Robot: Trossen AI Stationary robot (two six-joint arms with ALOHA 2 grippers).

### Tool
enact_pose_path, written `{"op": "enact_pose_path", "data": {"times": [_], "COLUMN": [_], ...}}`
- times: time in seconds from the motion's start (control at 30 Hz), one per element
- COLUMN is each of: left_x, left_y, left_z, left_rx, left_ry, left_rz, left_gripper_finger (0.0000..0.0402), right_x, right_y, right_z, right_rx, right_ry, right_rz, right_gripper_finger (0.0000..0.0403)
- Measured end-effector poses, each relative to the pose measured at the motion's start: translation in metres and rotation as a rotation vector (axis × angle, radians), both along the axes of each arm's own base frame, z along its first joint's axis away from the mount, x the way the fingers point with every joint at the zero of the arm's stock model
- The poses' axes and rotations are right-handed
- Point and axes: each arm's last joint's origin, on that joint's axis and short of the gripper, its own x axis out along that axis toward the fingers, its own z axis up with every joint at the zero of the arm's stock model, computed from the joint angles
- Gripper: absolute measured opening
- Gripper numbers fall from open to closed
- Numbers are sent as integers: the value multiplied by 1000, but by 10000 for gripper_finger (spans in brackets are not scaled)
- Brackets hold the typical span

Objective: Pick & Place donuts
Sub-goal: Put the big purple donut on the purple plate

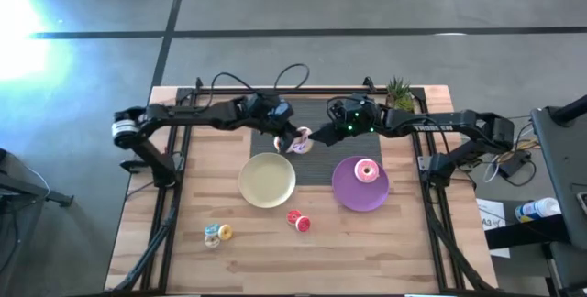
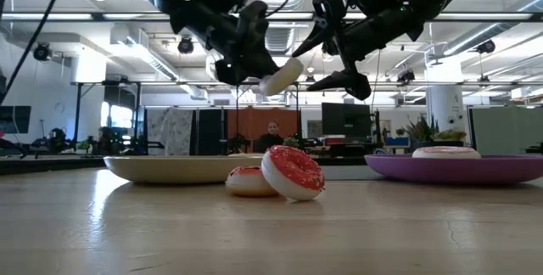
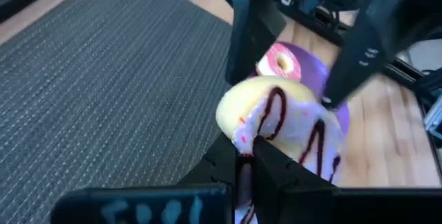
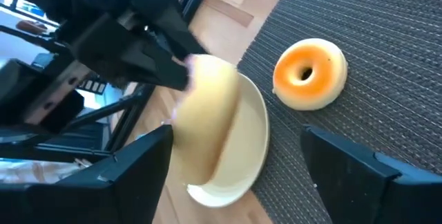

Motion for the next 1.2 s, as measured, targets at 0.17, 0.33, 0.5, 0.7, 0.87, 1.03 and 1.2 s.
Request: {"op": "enact_pose_path", "data": {"times": [0.17,0.33,0.5,0.7,0.87,1.03,1.2], "left_x": [14,17,16,17,17,16,9], "left_y": [4,5,5,3,3,3,2], "left_z": [0,3,2,2,2,1,-3], "left_rx": [1,3,0,0,-13,-22,-32], "left_ry": [0,-14,-5,-4,-3,17,102], "left_rz": [-6,-21,-21,-25,-17,18,71], "left_gripper_finger": [1,0,1,34,80,114,125], "right_x": [0,0,-1,-1,-1,-1,-13], "right_y": [0,1,1,1,2,4,8], "right_z": [-1,0,0,0,-1,-1,-4], "right_rx": [6,8,4,11,15,19,48], "right_ry": [8,7,11,8,9,20,142], "right_rz": [-2,-2,1,18,24,27,10], "right_gripper_finger": [305,287,243,151,68,18,23]}}
